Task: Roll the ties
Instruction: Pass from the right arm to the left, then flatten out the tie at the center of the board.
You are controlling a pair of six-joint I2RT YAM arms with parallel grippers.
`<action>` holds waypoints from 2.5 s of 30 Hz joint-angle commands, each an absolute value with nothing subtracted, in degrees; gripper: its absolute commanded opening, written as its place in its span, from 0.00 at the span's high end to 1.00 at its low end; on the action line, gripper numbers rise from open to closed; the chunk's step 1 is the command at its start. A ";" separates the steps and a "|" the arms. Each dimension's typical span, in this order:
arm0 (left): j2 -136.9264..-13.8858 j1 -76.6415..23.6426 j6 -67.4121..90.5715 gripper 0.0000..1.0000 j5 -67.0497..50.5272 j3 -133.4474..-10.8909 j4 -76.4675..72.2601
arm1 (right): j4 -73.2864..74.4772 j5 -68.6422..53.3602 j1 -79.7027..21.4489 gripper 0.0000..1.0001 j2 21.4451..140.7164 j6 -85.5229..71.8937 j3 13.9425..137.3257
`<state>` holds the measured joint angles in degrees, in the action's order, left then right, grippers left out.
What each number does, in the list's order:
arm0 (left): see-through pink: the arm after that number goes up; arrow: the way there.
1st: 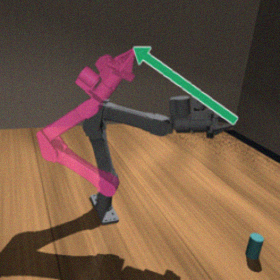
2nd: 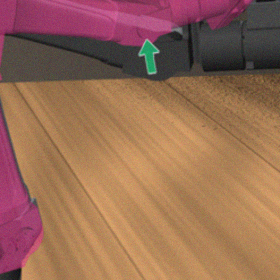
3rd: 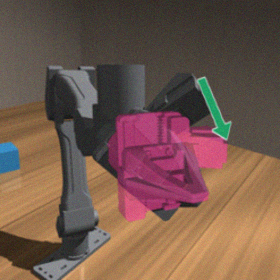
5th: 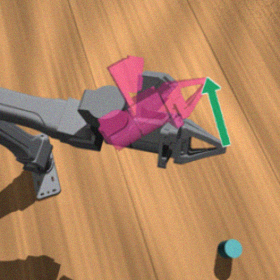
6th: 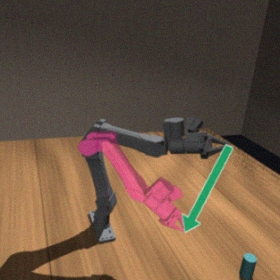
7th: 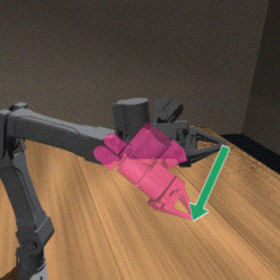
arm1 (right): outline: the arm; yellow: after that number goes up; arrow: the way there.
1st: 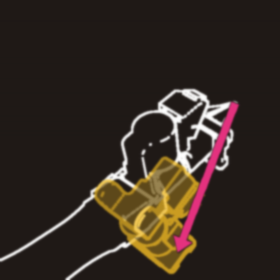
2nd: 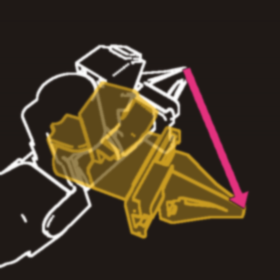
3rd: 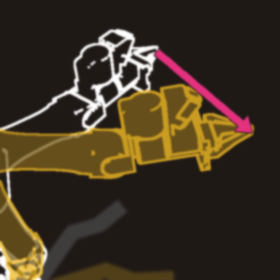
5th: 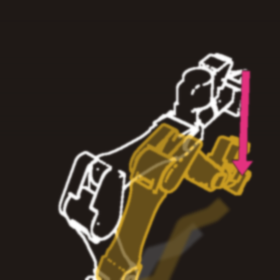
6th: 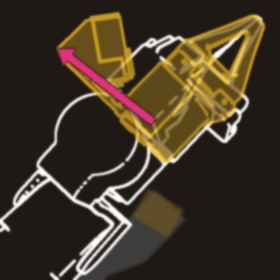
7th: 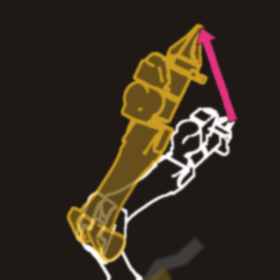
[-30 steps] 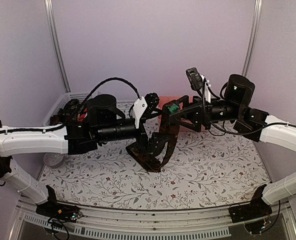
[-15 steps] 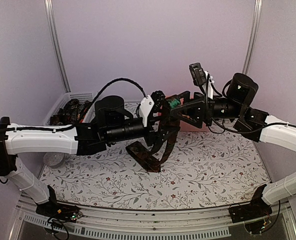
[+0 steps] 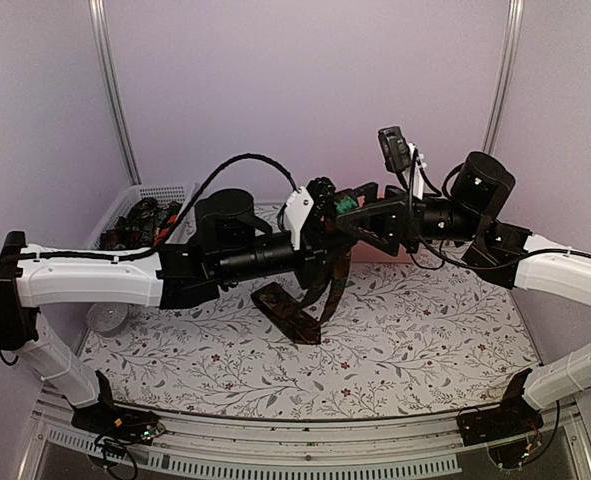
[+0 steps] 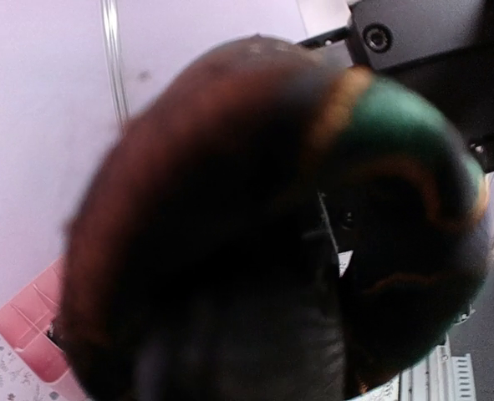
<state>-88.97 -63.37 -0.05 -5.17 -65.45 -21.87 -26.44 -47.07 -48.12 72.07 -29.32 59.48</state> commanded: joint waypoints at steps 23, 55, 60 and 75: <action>-74.88 -59.50 -6.53 1.00 12.99 -75.15 -9.69 | -5.30 -35.53 -48.37 0.13 69.12 -11.25 59.34; -55.55 -54.22 -0.82 1.00 47.59 -50.49 -10.83 | 3.11 -29.79 -48.66 0.38 112.78 -19.91 61.65; -53.04 -52.76 1.38 1.00 50.62 -47.25 -8.93 | 4.34 -28.38 -48.69 0.37 115.62 -21.47 63.66; -51.39 -45.15 13.28 0.77 51.61 -38.21 -6.14 | 11.20 -21.82 -36.62 0.36 99.51 -26.13 46.85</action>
<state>-51.09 -46.65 9.04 51.31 -40.01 -6.31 0.25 -28.10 -43.72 107.28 -23.40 55.48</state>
